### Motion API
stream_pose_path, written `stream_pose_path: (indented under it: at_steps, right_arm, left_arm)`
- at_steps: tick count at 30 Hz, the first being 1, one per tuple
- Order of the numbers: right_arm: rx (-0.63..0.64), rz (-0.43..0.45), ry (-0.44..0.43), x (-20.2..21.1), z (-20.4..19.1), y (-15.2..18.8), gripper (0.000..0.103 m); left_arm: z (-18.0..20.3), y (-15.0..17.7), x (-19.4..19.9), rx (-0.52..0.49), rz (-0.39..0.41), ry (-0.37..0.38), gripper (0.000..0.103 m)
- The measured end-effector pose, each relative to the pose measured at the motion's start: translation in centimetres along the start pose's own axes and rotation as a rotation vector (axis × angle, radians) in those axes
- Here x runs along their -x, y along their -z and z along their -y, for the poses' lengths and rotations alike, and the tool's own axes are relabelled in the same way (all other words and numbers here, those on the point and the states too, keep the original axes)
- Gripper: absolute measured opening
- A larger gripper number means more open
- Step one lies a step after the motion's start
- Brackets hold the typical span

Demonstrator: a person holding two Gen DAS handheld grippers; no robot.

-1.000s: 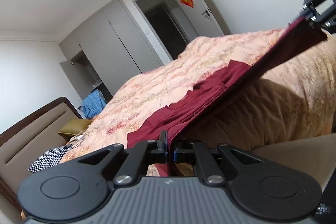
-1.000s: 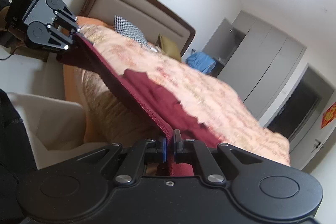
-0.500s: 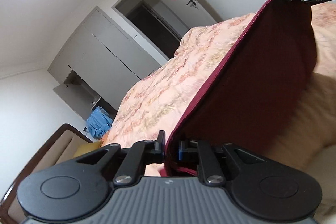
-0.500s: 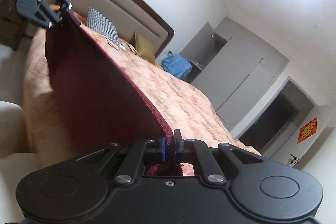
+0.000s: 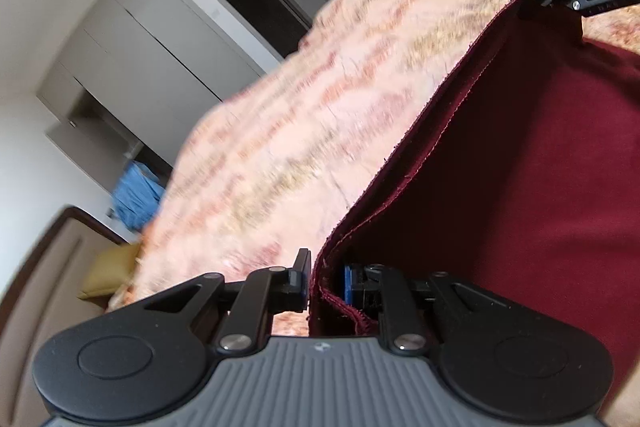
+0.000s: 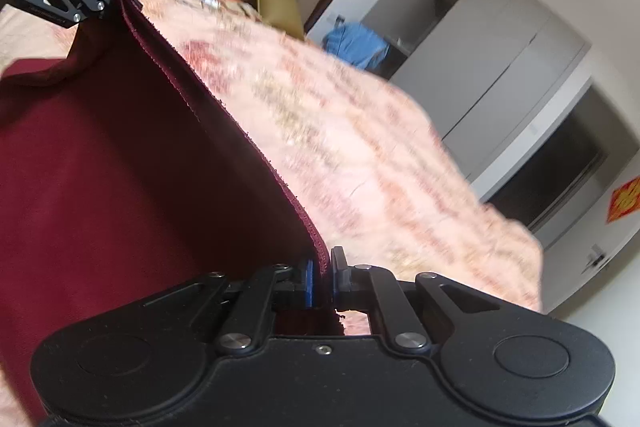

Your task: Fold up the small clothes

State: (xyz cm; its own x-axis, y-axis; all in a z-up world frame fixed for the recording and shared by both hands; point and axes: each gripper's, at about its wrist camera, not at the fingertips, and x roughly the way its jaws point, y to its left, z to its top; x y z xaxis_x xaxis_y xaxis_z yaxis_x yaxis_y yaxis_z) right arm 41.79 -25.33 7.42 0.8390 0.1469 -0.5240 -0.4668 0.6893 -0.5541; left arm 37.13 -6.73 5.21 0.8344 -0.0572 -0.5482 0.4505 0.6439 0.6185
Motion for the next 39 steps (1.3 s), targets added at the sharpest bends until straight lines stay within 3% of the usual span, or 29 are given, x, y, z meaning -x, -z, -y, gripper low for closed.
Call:
stream_pose_path:
  at_steps: [5,10,12,13,14,15,16,17,18,24,28,32,37,39]
  right_arm:
    - [-0.026,-0.054,-0.036,-4.6,-1.2,1.0,0.007]
    - [-0.062,-0.063,-0.057,-6.4,-1.6,2.1,0.010]
    - [-0.068,-0.055,-0.053,-6.4,-1.8,2.3,0.025]
    - [-0.073,-0.048,-0.055,-6.4,-1.8,2.4,0.031]
    - [-0.083,-0.039,-0.060,-6.2,-1.8,2.5,0.046]
    - [-0.098,-0.027,-0.064,-6.0,-1.8,2.5,0.066]
    - [-0.113,-0.016,-0.056,-5.8,-1.7,2.6,0.075]
    - [-0.123,-0.004,-0.045,-5.6,-1.4,2.5,0.086]
    - [-0.128,0.007,-0.036,-5.2,-1.2,2.5,0.088]
    - [-0.191,0.040,-0.023,-2.3,-0.7,3.2,0.102]
    - [-0.254,0.056,0.002,-0.4,-0.8,5.1,0.102]
    - [-0.372,0.054,0.024,1.3,-1.1,7.8,0.102]
    - [-0.507,0.044,-0.026,3.2,-2.5,11.1,0.102]
    - [-0.537,0.041,-0.034,3.6,-3.1,11.9,0.095]
  left_arm:
    - [0.2,1.4,-3.6,0.019,-0.039,0.039,0.019]
    - [0.0,3.0,-5.5,0.059,-0.066,0.081,0.019]
    - [-0.3,3.6,-5.8,0.089,-0.078,0.098,0.027]
    - [-0.6,3.8,-6.0,0.109,-0.090,0.109,0.041]
    - [-1.2,3.9,-6.5,0.128,-0.109,0.111,0.065]
    - [-1.5,4.3,-6.6,0.148,-0.127,0.107,0.076]
    - [-2.0,4.6,-6.8,0.171,-0.136,0.104,0.089]
    - [-2.5,5.0,-6.3,0.196,-0.135,0.108,0.090]
    - [-3.2,5.4,-6.3,0.230,-0.138,0.126,0.090]
    - [-7.1,7.7,-4.2,0.512,-0.103,0.193,0.102]
    - [-8.3,10.1,-2.5,0.646,-0.067,0.226,0.103]
    - [-7.1,12.1,-0.5,0.675,-0.020,0.289,0.103]
    - [-3.4,13.0,0.4,0.632,-0.016,0.355,0.103]
    - [-2.4,13.1,0.5,0.640,-0.013,0.359,0.101]
